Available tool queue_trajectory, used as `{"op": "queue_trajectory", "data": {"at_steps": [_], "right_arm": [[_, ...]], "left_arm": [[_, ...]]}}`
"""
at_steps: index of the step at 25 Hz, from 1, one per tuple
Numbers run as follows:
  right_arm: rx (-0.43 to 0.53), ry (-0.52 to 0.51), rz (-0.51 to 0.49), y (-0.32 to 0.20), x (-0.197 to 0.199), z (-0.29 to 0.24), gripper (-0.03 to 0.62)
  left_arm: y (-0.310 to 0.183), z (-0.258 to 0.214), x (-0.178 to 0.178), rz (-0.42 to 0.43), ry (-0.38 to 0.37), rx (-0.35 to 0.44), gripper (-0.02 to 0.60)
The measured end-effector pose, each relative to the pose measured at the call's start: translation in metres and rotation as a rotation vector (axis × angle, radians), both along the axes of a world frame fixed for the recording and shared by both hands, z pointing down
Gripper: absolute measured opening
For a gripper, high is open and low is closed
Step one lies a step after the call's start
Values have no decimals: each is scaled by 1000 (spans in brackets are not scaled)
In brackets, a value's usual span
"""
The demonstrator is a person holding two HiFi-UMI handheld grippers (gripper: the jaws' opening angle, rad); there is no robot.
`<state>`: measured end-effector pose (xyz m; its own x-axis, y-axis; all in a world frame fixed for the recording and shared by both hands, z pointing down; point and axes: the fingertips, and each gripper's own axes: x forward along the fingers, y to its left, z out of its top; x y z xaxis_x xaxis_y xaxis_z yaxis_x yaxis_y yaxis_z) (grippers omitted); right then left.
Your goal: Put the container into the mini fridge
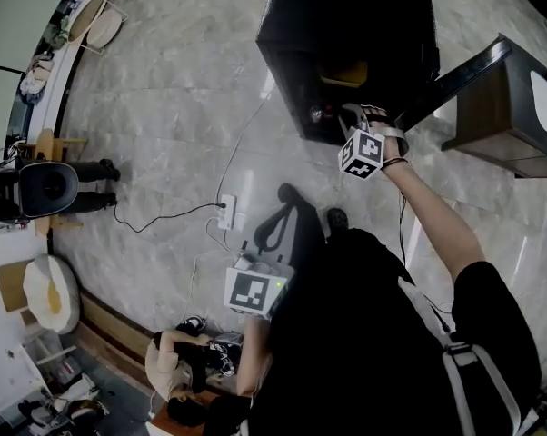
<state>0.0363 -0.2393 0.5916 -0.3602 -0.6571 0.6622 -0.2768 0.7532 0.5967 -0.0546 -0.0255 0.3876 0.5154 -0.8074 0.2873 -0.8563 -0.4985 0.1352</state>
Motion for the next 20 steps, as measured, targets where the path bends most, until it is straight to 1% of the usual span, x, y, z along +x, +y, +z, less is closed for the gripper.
{"op": "queue_trajectory", "data": {"at_steps": [2,4,8,11,15,20], "right_arm": [[11,-31,1,11,3,-14,58],[23,-58,-2,20,6,-27,43],[34,-105,-3,41,11,-44,34],[27,-121,-4,54,17,-46,25],[-2,-128,9,66,22,-41,20],[-51,-153,36,82,20,-38,19]], "left_arm": [[6,3,5,16,-27,8,34],[10,4,11,21,-34,9,34],[21,0,26,0,-9,-10,34],[33,1,32,-13,0,-21,32],[41,-1,32,-33,4,-19,34],[46,-2,18,-54,13,-27,34]]}}
